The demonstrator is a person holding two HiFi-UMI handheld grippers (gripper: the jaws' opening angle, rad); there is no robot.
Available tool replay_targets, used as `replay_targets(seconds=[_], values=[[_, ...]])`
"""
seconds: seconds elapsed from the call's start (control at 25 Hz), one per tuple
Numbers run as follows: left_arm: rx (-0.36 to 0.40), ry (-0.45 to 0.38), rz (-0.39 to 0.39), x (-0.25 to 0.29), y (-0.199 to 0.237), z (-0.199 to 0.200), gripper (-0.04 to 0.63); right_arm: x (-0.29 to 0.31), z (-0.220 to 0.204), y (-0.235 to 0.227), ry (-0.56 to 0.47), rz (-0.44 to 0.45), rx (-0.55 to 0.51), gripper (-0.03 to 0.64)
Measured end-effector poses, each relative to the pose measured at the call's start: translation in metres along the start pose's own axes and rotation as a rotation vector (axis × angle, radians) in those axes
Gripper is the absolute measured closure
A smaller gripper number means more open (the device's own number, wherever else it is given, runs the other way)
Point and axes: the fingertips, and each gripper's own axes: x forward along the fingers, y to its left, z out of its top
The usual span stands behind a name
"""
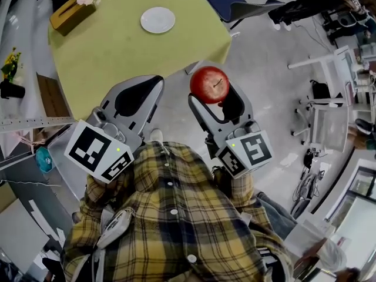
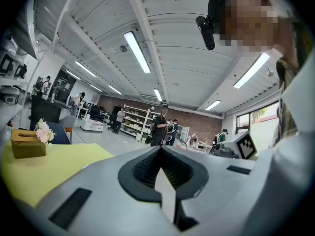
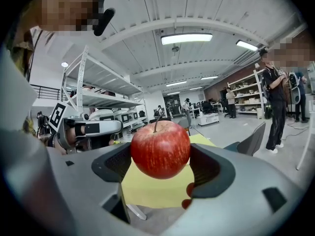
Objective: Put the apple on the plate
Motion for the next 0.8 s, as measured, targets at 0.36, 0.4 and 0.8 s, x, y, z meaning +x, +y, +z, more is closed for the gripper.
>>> replay_targets(seconds=[0.36, 0.4, 0.8], values=[[-0.046, 0.014, 0.047, 0.016, 0.035, -0.007, 0.597, 0.027, -0.007, -0.026, 0.054, -0.003, 0.026, 0.258], [-0.050, 0.013, 0.056, 0.018, 0.038, -0.008, 0.597, 0.031, -0.008, -0.029, 0.060, 0.003, 0.028, 0.258], [-0.040, -0.036, 0.142, 0.077, 0.069, 0.013, 0.597, 0.072, 0.019, -0.090, 0.059, 0.072, -0.002, 0.258]])
